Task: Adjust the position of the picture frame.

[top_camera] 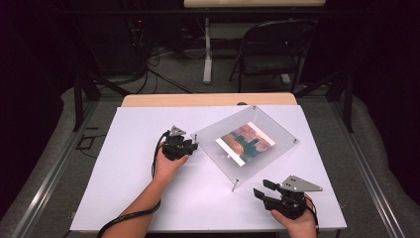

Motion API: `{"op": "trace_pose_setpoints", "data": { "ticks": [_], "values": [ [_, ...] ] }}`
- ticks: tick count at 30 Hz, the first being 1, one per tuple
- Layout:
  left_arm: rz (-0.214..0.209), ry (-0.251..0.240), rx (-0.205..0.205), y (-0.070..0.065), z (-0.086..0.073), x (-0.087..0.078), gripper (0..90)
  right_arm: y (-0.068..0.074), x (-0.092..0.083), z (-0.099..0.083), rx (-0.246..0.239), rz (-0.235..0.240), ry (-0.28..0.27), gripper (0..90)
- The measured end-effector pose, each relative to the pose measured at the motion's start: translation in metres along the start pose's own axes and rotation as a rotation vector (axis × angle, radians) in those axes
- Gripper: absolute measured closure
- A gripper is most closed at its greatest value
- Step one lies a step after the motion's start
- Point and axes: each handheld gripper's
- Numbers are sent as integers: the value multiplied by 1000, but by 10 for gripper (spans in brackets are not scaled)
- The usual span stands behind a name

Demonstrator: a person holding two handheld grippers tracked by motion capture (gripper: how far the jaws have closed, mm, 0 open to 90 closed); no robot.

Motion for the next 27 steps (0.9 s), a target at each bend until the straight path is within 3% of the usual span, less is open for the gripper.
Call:
{"op": "trace_pose_setpoints", "data": {
  "ticks": [14,27],
  "values": [
    [-18,4,8,-1,2,14,766,-1,0,-1,13,8,-1,492],
    [1,-6,17,-3,3,18,821,-2,1,-2,23,14,6,493]
  ]
}}
Point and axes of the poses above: each handheld gripper's, and its own axes: x roughly forward along the jaws, z roughly out of its top, y roughly to its left, and after that the axes turned 13 degrees about z, right-handed
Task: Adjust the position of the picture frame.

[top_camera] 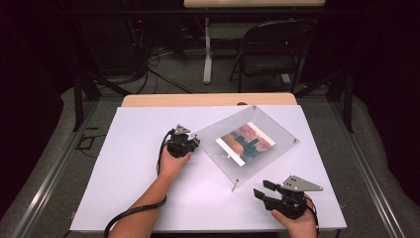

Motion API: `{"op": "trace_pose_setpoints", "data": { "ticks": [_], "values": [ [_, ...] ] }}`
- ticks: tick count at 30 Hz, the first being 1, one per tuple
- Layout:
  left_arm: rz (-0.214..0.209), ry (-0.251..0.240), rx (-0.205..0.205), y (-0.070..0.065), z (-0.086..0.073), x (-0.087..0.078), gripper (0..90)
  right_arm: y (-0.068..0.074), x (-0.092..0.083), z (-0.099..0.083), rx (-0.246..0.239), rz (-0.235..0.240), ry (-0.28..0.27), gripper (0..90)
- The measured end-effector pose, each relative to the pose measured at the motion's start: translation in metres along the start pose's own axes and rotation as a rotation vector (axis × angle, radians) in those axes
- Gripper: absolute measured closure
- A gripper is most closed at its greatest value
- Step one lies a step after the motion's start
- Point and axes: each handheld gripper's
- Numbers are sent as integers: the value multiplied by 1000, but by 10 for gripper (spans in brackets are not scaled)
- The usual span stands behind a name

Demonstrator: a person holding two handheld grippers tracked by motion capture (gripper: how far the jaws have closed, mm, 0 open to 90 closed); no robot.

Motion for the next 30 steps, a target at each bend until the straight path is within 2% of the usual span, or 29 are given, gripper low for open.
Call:
{"op": "trace_pose_setpoints", "data": {
  "ticks": [5,9,12,17,18,22,26,30],
  "values": [
    [3,12,-2,-1,2,0,827,0,2,-1,13,3,20,484],
    [-1,22,-8,0,6,-3,825,2,4,-1,5,6,29,497],
    [-8,34,-8,0,9,-6,824,3,7,-1,3,25,45,540],
    [-31,37,-9,-1,15,-13,821,4,11,-1,-1,39,58,557],
    [-44,46,-8,-1,19,-18,820,4,12,-1,1,43,59,559],
    [-54,57,-3,-3,22,-24,820,4,16,0,26,66,50,564],
    [-62,59,8,-5,26,-31,819,5,23,2,42,91,44,610],
    [-76,48,5,-7,30,-38,819,8,28,5,28,100,44,641]
  ]
}}
Point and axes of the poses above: each handheld gripper's, and its own axes: x roughly forward along the jaws, z roughly out of its top, y roughly to its left, and after that the axes turned 13 degrees about z, right-handed
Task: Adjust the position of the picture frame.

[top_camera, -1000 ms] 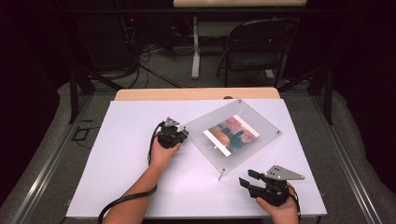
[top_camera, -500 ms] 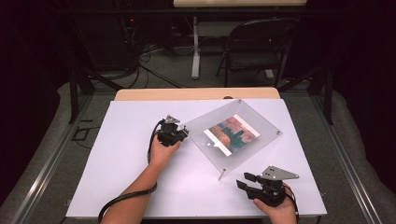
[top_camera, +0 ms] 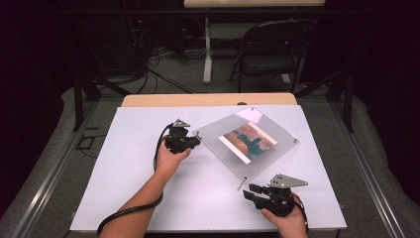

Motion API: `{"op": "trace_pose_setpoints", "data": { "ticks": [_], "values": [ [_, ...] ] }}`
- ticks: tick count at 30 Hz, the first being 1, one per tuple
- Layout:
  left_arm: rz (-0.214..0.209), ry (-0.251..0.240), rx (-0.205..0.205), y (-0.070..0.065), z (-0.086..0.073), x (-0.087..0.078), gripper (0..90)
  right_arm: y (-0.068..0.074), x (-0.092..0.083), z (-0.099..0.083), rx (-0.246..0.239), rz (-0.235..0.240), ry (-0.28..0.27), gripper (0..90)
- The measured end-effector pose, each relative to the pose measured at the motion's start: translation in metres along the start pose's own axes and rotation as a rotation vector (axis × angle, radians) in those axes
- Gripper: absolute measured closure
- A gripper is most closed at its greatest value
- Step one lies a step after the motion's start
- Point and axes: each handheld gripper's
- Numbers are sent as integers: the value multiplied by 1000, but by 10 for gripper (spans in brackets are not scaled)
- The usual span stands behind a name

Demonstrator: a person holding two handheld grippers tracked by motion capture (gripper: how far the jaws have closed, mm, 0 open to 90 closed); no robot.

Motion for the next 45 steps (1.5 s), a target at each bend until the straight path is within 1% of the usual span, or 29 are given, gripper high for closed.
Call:
{"op": "trace_pose_setpoints", "data": {
  "ticks": [1,2,3,5,7,8,9,11,12,13,15,17,18,20,22,23,25,27,35,37,38,39,40,42,45],
  "values": [
    [-12,-1,4,-1,1,-4,820,1,1,1,4,6,-7,648],
    [-12,-1,4,-1,1,-4,820,1,1,1,4,6,-7,648],
    [-19,-6,9,-2,1,-7,820,2,4,3,-8,8,-14,656],
    [-24,-10,3,-4,1,-9,821,3,5,4,-11,7,-19,661],
    [-28,-11,7,-5,1,-11,822,4,8,5,-19,13,-23,688],
    [-33,-9,13,-5,1,-12,822,4,8,5,-22,8,-19,703],
    [-36,-14,9,-6,0,-13,822,4,7,5,-23,6,-19,716],
    [-40,-11,13,-6,0,-14,822,4,7,5,-20,7,-21,726],
    [-43,-9,8,-7,-1,-15,822,3,7,5,-20,3,-21,732],
    [-45,-9,14,-7,-2,-15,822,2,6,5,-13,1,-21,748],
    [-45,-12,11,-7,-2,-15,822,2,6,5,-9,5,-23,755],
    [-51,-7,11,-7,-3,-16,822,1,7,5,-11,17,-16,789],
    [-52,-13,4,-7,-4,-15,822,1,7,5,-11,17,-16,789],
    [-52,-8,13,-7,-5,-15,822,3,7,5,-28,23,-11,833],
    [-55,-12,5,-7,-6,-15,822,3,6,5,-18,27,-12,843],
    [-56,-16,9,-7,-6,-15,822,3,6,5,-18,27,-12,843],
    [-60,-18,6,-8,-7,-16,823,1,4,4,14,44,-18,852],
    [-64,-15,18,-8,-8,-17,824,1,3,5,13,38,-11,853],
    [-85,-41,14,-8,-15,-23,828,2,-2,6,12,21,-13,855],
    [-91,-46,19,-8,-18,-25,831,0,-4,6,28,14,-18,856],
    [-93,-46,25,-8,-21,-30,833,-1,-5,6,29,10,-15,856],
    [-93,-46,25,-8,-21,-30,835,-1,-5,6,29,10,-15,856],
    [-93,-47,29,-8,-23,-32,837,-2,-7,6,42,8,-24,857],
    [-93,-53,41,-8,-27,-38,841,-3,-8,6,39,3,-29,857],
    [-101,-63,37,-9,-34,-46,844,-5,-11,7,47,-2,-40,857]
  ]
}}
Point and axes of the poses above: each handheld gripper's, and its own axes: x roughly forward along the jaws, z roughly out of its top, y roughly to its left, and after that the axes turned 13 degrees about z, right-handed
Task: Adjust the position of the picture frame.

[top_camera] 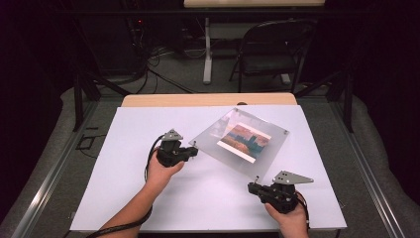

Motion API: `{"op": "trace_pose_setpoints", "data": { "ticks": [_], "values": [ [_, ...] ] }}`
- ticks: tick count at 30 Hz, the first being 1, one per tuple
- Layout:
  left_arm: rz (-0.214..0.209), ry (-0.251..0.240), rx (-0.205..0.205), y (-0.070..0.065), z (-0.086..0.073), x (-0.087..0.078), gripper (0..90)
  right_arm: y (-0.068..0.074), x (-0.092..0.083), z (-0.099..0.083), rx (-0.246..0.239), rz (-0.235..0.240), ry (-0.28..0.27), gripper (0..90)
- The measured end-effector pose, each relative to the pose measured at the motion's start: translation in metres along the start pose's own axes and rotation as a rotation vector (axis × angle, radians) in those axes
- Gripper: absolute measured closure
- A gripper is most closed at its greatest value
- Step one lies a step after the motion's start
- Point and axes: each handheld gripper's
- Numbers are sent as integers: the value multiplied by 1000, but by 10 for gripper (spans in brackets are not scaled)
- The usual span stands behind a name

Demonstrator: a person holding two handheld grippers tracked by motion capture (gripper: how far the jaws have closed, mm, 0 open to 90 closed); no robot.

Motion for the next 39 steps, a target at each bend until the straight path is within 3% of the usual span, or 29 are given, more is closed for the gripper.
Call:
{"op": "trace_pose_setpoints", "data": {
  "ticks": [12,21,30,34,39],
  "values": [
    [-70,-33,-36,-15,-32,-33,852,-12,-12,5,8,-49,-25,858],
    [-102,-39,-50,-28,-58,-60,852,-16,-6,7,-4,-59,-19,859],
    [-68,-46,-83,-22,-74,-73,852,-14,10,12,-34,-19,9,859],
    [-65,-62,-99,-16,-71,-72,851,-13,13,17,-35,-11,13,858],
    [-40,-62,-121,-7,-60,-63,850,-22,19,26,-20,-23,3,858]
  ]
}}
Point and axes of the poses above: each handheld gripper's, and its own axes: x roughly forward along the jaws, z roughly out of its top, y roughly to its left, and after that the axes turned 13 degrees about z, right-handed
